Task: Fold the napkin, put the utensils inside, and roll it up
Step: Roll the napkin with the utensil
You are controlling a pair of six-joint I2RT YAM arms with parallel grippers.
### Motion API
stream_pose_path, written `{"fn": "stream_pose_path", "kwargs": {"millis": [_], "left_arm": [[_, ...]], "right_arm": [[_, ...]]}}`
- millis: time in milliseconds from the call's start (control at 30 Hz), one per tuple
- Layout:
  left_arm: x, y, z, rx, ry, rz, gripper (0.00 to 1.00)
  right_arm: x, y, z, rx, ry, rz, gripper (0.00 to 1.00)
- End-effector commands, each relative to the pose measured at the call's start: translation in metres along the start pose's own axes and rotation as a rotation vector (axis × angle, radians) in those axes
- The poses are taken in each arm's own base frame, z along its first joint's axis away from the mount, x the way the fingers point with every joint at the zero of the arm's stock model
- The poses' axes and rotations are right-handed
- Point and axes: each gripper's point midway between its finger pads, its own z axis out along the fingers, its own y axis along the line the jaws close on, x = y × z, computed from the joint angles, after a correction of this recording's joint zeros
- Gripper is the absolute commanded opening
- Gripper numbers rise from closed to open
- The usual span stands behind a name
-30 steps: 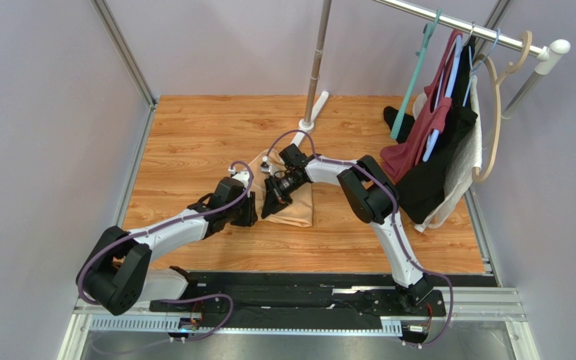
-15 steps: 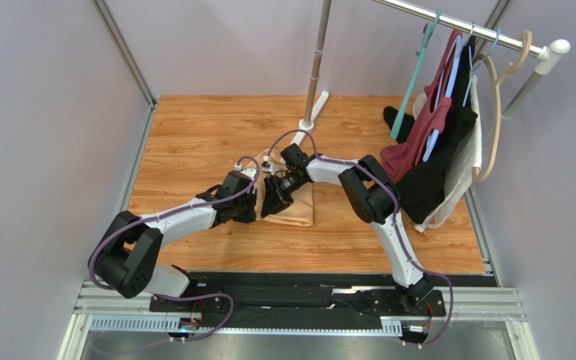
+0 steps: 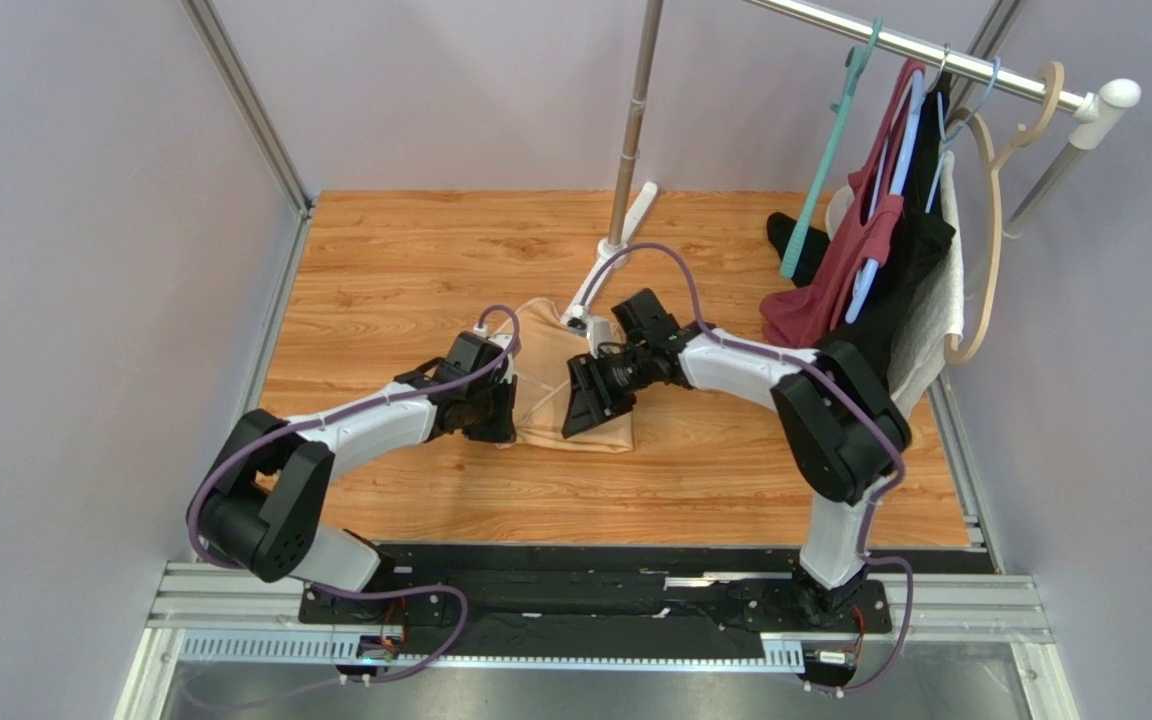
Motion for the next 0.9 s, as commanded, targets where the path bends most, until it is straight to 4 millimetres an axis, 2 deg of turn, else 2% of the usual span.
{"fn": "stream_pose_path", "kwargs": {"millis": [0,33,67,100,133,167,200,267,300,433,500,567,867], "left_arm": [[-0.003,-0.003,-0.005,0.046,0.036,-0.028,0.00],[-0.003,-0.003,-0.005,0.051,0.039,-0.032,0.00],[-0.004,-0.003,-0.006,0.054,0.039,-0.039,0.00],[-0.004,-0.004,-0.007,0.063,0.049,-0.048,0.00],[-0.003,-0.004,-0.007,0.066,0.056,-0.053,0.00],[-0.005,-0.004,-0.008,0.068,0.056,-0.057,0.00],[-0.004,-0.003,-0.008,0.075,0.066,-0.068,0.00],[-0.005,-0.005,-0.008,0.092,0.072,-0.079,0.00],[-0.006,-0.005,-0.009,0.094,0.072,-0.083,0.00],[-0.008,-0.003,-0.010,0.099,0.075,-0.097,0.00],[-0.007,-0.003,-0.009,0.103,0.083,-0.103,0.00],[-0.007,-0.004,-0.010,0.105,0.088,-0.103,0.00],[-0.008,-0.001,-0.011,0.100,0.083,-0.112,0.00]], "right_arm": [[-0.008,-0.011,-0.020,0.142,-0.173,-0.192,0.54],[-0.007,-0.006,-0.018,0.154,-0.187,-0.258,0.54],[-0.007,-0.018,-0.019,0.251,-0.209,-0.291,0.54],[-0.001,-0.017,-0.022,0.293,-0.217,-0.335,0.54],[0.002,-0.012,-0.017,0.321,-0.220,-0.411,0.54],[-0.004,-0.017,-0.021,0.402,-0.256,-0.442,0.54],[-0.004,-0.010,-0.019,0.405,-0.298,-0.483,0.54],[-0.009,-0.011,-0.024,0.469,-0.338,-0.555,0.55],[-0.009,-0.003,-0.022,0.468,-0.356,-0.595,0.55],[-0.007,0.006,-0.019,0.523,-0.346,-0.717,0.56],[0.000,0.010,-0.011,0.519,-0.320,-0.745,0.56],[0.000,0.003,-0.012,0.576,-0.311,-0.764,0.56],[0.021,0.003,0.012,0.579,-0.212,-0.844,0.56]]}}
